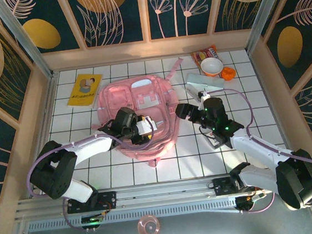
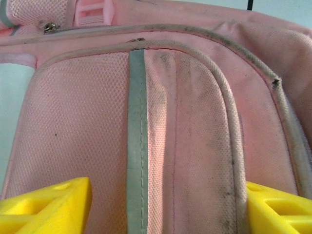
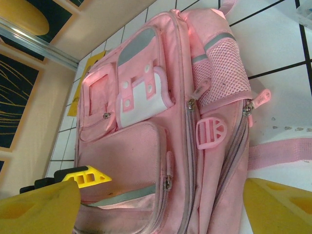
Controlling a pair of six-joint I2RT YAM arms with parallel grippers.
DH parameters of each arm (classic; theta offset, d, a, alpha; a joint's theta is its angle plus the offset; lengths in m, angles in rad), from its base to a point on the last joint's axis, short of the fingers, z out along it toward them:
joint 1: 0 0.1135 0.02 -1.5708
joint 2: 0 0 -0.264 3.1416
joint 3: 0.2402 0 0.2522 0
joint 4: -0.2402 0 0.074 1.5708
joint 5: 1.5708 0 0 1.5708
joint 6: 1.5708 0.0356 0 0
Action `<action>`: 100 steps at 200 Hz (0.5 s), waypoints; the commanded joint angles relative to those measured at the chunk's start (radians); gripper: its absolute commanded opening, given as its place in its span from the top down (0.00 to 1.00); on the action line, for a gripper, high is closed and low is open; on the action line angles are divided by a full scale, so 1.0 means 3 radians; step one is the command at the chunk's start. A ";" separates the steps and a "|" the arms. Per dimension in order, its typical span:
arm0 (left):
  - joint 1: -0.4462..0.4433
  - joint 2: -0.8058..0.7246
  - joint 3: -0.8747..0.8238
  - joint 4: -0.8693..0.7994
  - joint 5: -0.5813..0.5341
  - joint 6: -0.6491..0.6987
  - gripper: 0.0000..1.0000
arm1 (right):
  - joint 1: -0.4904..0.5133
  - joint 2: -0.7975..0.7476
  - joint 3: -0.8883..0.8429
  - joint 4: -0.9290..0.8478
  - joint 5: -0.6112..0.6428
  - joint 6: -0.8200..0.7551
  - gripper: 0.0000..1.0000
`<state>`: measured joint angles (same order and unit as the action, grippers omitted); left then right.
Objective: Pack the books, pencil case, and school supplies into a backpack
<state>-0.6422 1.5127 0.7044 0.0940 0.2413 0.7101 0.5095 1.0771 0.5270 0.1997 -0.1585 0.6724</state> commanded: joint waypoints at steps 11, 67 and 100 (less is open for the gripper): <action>-0.0012 0.0065 -0.0097 0.0129 -0.0307 0.0046 0.23 | -0.0003 0.0010 -0.0044 0.0096 0.0000 0.0017 0.13; -0.0048 -0.0022 -0.0193 0.0281 -0.0439 0.0026 0.72 | -0.0009 0.0008 -0.0082 0.0121 0.0012 -0.0016 0.13; -0.0013 -0.0475 -0.0220 0.0318 0.0016 -0.0128 1.00 | -0.0040 0.0045 -0.0045 0.0028 -0.0015 -0.0439 0.15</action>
<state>-0.6628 1.4784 0.6441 0.1539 0.1761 0.7040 0.5087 1.0779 0.5148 0.2031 -0.1581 0.6472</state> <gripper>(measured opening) 0.041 0.868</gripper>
